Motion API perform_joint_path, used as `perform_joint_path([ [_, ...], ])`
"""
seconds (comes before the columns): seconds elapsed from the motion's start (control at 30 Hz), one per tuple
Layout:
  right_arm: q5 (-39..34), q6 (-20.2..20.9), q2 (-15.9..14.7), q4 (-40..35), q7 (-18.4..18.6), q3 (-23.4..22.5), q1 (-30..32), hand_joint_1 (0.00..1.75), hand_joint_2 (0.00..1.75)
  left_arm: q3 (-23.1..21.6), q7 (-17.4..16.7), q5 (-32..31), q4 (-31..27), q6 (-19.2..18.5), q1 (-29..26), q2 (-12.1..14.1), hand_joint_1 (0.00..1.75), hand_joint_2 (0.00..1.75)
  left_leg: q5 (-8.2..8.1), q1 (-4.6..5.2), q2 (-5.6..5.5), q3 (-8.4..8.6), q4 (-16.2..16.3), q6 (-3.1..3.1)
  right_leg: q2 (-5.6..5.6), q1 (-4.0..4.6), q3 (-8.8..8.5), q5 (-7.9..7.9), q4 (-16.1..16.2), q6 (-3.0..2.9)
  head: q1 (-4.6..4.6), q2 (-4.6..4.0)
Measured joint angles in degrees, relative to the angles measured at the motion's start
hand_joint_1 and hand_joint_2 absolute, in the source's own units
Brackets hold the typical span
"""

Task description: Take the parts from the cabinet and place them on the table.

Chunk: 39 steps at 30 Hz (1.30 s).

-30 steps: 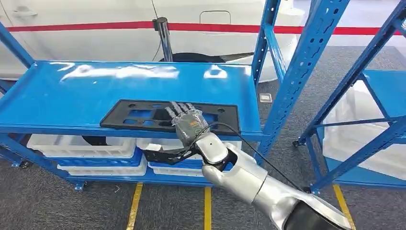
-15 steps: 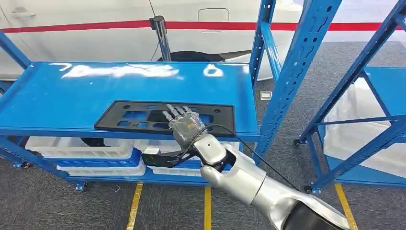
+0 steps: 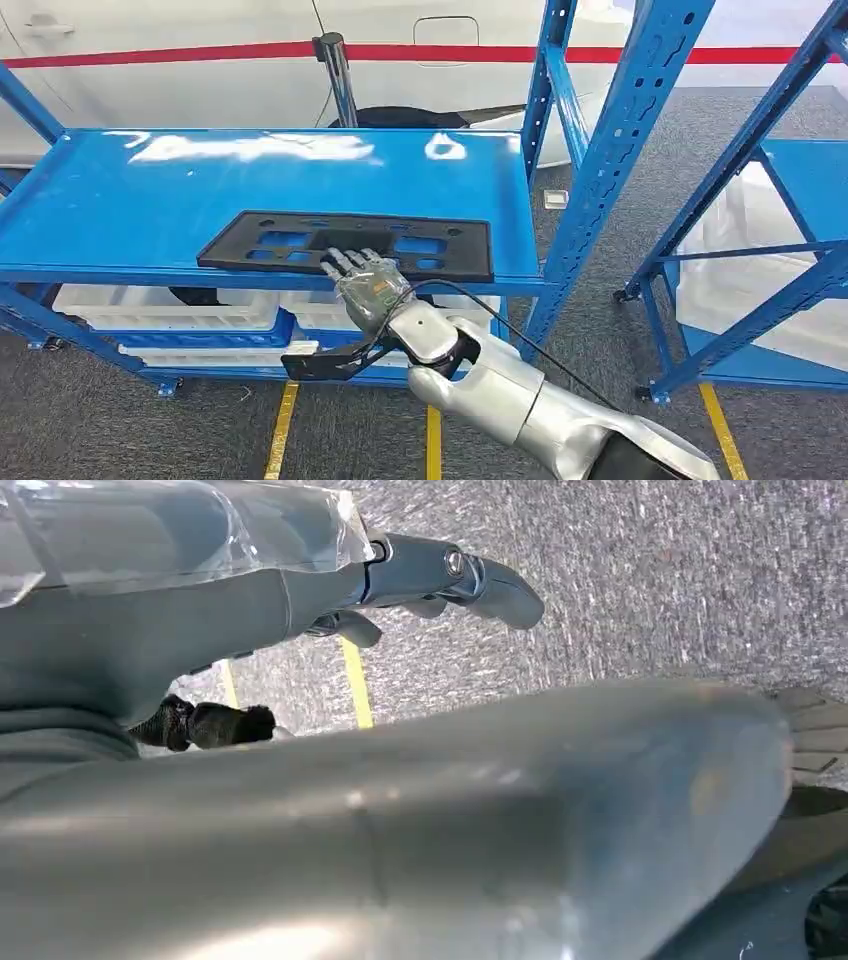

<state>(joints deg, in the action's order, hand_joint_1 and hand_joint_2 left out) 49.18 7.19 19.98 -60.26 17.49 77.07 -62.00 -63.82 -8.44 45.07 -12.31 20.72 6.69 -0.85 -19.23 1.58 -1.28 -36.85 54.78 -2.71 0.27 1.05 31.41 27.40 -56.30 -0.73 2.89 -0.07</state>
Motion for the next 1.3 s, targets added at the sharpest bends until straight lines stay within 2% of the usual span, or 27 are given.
perform_joint_path([
  [0.73, -0.8, -0.2, 0.5, -1.3, 0.3, 0.7, 0.0, 0.0, 1.75, 0.0, -2.1, 0.7, 0.0, -0.1, 0.0, 0.0, 0.0, 0.0, -0.26, 0.06, 0.0, -0.03, 0.1, -0.09, 0.0, -0.07, -0.01, 0.06, 0.0, 0.11, 0.0, 0.0],
  [0.9, -0.8, -0.2, 0.5, -1.4, 0.3, 0.8, -0.1, 0.0, 1.75, 0.0, -2.1, 0.2, 0.0, -0.1, 0.0, 0.2, 0.0, 0.0, -0.79, 0.42, 0.0, 0.01, 0.2, -0.84, -0.01, -0.4, -0.16, 0.32, 0.2, 0.55, 0.0, 0.0],
  [0.97, -0.9, -0.2, 0.6, -1.4, 0.3, 0.9, -0.2, 0.0, 1.75, 0.0, -2.2, 0.0, 0.0, -0.1, 0.0, 0.3, 0.0, 0.0, -1.23, 0.32, -0.02, 0.45, -0.7, -1.28, -0.02, -0.36, -0.37, -0.64, -0.6, 0.81, 0.0, 0.0],
  [1.0, -0.9, -0.2, 0.6, -1.5, 0.3, 0.9, -0.2, 0.0, 1.75, 0.0, -2.2, -0.1, 0.0, -0.1, -0.1, 0.2, 0.0, 0.0, -1.16, -0.18, -0.03, 1.5, -1.1, -1.35, -0.02, -0.25, -0.48, -0.11, -0.8, 0.98, 0.0, 0.0],
  [1.03, -1.0, -0.2, 0.6, -1.6, 0.3, 0.9, -0.2, 0.0, 1.75, 0.0, -2.2, 0.0, 0.0, -0.1, 0.0, 0.3, 0.0, 0.0, -1.28, -0.42, -0.01, 2.08, -1.3, -1.49, -0.02, -0.28, -0.45, 0.59, -2.0, 1.42, -0.02, 0.0],
  [1.07, -1.1, -0.2, 0.6, -1.7, 0.3, 1.0, -0.4, 0.0, 1.75, 0.0, -2.2, 0.0, 0.0, -0.2, 0.1, 0.3, 0.0, 0.0, -1.38, -0.59, 0.05, 2.34, -1.3, -1.61, -0.02, -0.52, 0.99, 2.37, -4.9, 1.87, -0.02, 0.0],
  [1.13, -1.2, -0.1, 0.6, -1.7, 0.4, 1.1, -0.4, 0.0, 1.75, 0.0, -2.2, -0.1, 0.0, -0.2, 0.2, 0.3, 0.0, 0.0, -1.92, -0.94, 0.06, 2.63, -1.3, -1.43, -0.02, -1.19, 5.82, 6.61, -13.6, 2.69, -0.02, 0.0],
  [1.17, -1.2, 0.0, 0.5, -1.7, 0.4, 1.2, -0.3, 0.0, 1.75, 0.0, -2.2, -0.1, 0.0, -0.2, 0.1, 0.3, 0.0, 0.0, -2.1, -1.19, 0.04, 2.73, -1.2, -1.19, -0.02, -1.45, 7.83, 7.61, -16.7, 3.03, 0.0, 0.0],
  [1.2, -1.2, 0.0, 0.5, -1.7, 0.4, 1.3, -0.1, 0.0, 1.75, 0.0, -2.2, -0.1, 0.0, -0.2, -0.1, 0.3, 0.0, 0.0, -2.3, -1.49, 0.02, 2.95, -1.2, -0.89, -0.03, -1.75, 8.72, 7.32, -17.5, 3.36, -0.02, 0.0],
  [1.23, -1.2, 0.0, 0.5, -1.7, 0.4, 1.4, 0.0, 0.0, 1.75, 0.0, -2.2, 0.0, 0.0, -0.3, -0.2, 0.3, 0.0, 0.0, -2.53, -1.86, 0.0, 3.31, -1.2, -0.42, -0.04, -2.05, 8.2, 5.59, -15.5, 3.73, -0.02, 0.0],
  [1.3, -1.2, 0.0, 0.5, -1.7, 0.4, 1.5, 0.0, 0.0, 1.75, 0.0, -2.1, 0.0, 0.0, -0.3, -0.1, 0.3, 0.0, 0.0, -3.33, -2.77, -0.11, 4.25, -0.8, 0.72, -0.05, -2.91, 3.82, -0.6, -5.3, 4.81, -0.02, 0.0],
])
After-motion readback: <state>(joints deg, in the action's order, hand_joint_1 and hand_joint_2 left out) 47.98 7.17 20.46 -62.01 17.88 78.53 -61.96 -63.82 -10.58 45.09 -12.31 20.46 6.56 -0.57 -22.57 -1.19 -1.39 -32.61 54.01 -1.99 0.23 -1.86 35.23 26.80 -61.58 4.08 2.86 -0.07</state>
